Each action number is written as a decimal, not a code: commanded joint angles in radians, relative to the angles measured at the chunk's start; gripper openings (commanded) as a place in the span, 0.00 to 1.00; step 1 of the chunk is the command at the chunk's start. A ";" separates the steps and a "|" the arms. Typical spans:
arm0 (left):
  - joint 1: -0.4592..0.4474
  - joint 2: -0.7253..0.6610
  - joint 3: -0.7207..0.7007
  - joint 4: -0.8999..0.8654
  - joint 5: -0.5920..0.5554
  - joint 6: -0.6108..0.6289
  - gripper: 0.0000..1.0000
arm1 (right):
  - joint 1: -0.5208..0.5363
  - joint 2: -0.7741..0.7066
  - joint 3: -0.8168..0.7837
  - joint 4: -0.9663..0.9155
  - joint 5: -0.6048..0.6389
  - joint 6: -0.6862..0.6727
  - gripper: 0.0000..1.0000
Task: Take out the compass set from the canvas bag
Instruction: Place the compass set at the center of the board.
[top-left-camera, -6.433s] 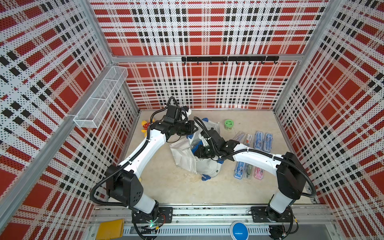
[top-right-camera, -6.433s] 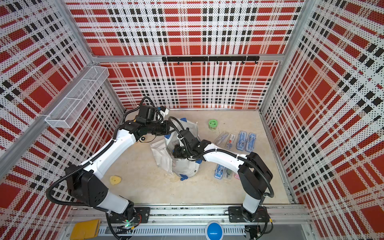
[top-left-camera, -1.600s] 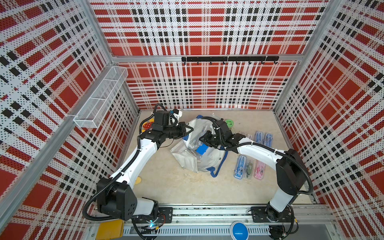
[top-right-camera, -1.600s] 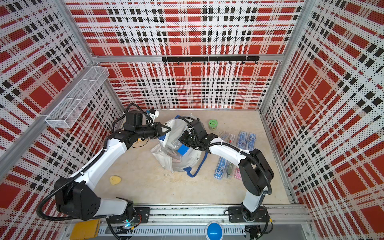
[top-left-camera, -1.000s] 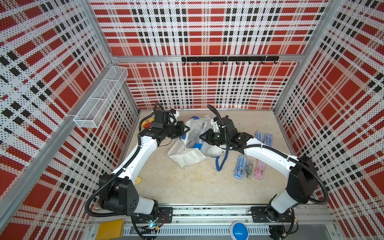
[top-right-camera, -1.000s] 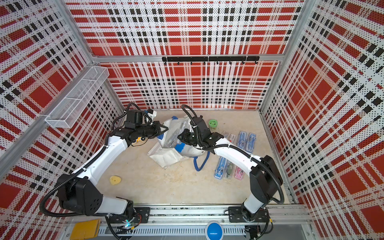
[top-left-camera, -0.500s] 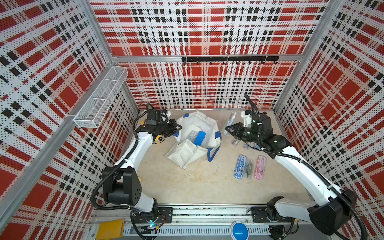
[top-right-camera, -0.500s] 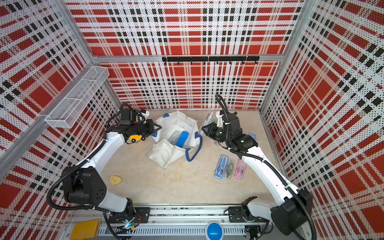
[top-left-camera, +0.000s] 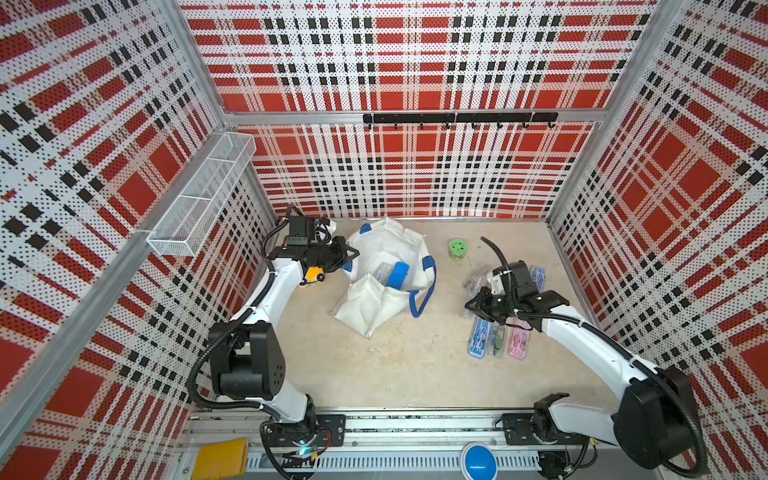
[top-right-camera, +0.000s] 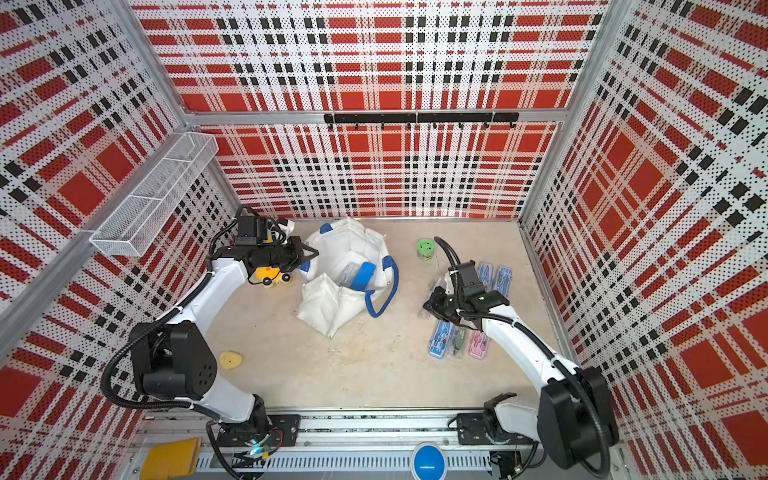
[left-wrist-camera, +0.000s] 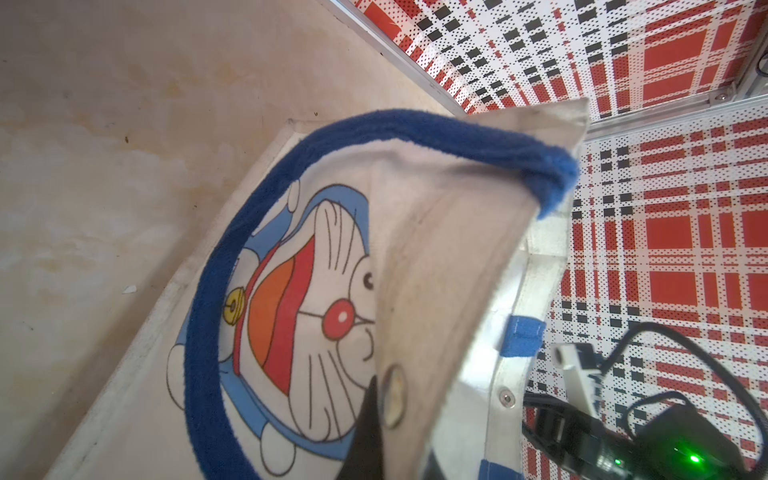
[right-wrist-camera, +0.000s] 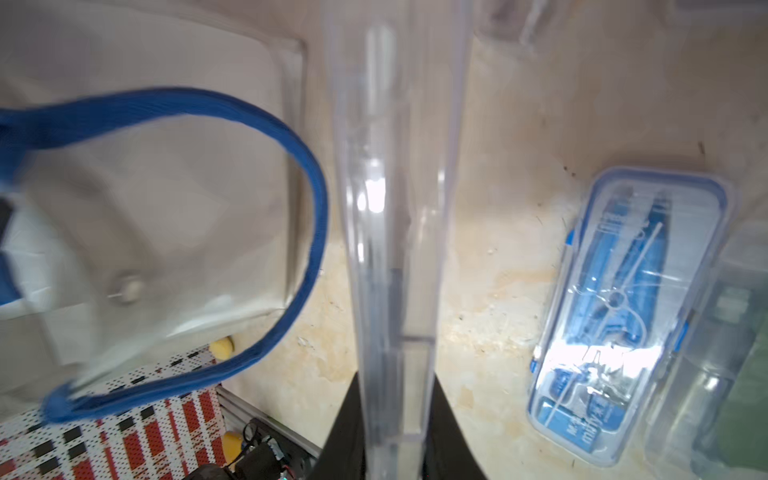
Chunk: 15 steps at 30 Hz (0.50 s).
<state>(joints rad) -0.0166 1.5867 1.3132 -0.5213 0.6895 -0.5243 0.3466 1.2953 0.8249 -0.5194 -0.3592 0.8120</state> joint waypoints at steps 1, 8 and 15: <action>0.001 0.007 0.029 -0.004 0.024 0.017 0.00 | 0.011 0.060 -0.028 0.108 -0.019 0.035 0.08; -0.008 0.006 0.021 -0.003 0.030 0.023 0.00 | 0.051 0.217 -0.005 0.159 -0.025 0.062 0.09; -0.019 0.000 0.024 0.001 0.033 0.018 0.00 | 0.073 0.242 -0.038 0.190 -0.030 0.117 0.12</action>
<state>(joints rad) -0.0254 1.5871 1.3136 -0.5243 0.7036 -0.5152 0.4110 1.5475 0.7925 -0.3904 -0.3817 0.8932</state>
